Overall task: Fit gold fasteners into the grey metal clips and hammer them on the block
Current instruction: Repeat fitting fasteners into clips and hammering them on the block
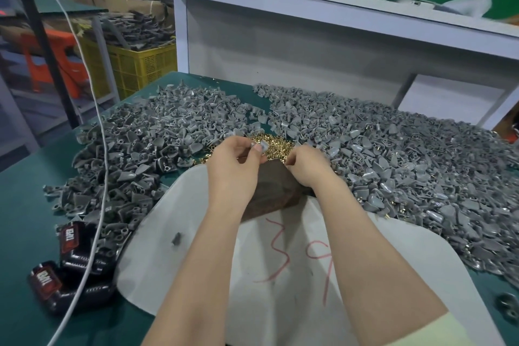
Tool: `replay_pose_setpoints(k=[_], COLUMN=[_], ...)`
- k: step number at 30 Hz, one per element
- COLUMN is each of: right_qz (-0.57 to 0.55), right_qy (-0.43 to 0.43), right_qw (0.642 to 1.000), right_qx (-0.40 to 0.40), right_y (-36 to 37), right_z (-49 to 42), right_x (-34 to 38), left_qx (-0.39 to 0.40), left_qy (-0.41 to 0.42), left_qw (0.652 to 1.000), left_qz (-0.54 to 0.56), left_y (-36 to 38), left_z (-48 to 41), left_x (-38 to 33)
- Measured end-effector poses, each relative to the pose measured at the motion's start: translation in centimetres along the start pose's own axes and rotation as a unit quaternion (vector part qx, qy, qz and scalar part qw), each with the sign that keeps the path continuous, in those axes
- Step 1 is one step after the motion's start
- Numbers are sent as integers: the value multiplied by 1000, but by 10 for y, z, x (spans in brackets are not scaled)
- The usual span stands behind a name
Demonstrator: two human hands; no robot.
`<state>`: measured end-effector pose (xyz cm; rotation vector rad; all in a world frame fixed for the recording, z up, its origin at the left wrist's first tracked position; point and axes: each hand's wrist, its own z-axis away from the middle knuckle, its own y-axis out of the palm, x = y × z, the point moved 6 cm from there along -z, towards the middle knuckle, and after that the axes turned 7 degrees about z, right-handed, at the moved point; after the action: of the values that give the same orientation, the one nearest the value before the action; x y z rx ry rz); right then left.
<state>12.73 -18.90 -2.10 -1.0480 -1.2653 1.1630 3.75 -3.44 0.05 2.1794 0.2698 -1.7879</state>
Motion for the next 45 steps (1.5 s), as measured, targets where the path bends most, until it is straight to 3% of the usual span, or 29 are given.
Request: replay_pose_setpoints(k=[3, 9, 13, 17, 22, 35, 42, 45], right_qz=[-5, -46, -146, -270, -262, -295, -473, -371], right_qy=[-25, -18, 9, 36, 29, 61, -25, -79], right_qw=[999, 999, 984, 949, 956, 942, 876, 916], right_qx=[27, -1, -105, -156, -126, -145, -91, -129], right_y=[2, 5, -1, -13, -10, -17, -23, -25], right_z=[1, 1, 0, 4, 6, 14, 48, 65], right_x=[-1, -4, -13, -20, -19, -16, -3, 7], left_qx=[-1, -4, 9, 37, 26, 36, 35, 49], left_qy=[13, 38, 50, 44, 62, 53, 52, 51], left_qw=[999, 995, 991, 970, 924, 913, 911, 908], left_qz=[-47, -94, -127, -238, -378, -403, -408, -414], left_y=[-1, 0, 1, 7, 8, 8, 9, 12], left_z=[-2, -2, -2, 1, 3, 3, 3, 2], left_x=[1, -1, 0, 5, 6, 8, 8, 9])
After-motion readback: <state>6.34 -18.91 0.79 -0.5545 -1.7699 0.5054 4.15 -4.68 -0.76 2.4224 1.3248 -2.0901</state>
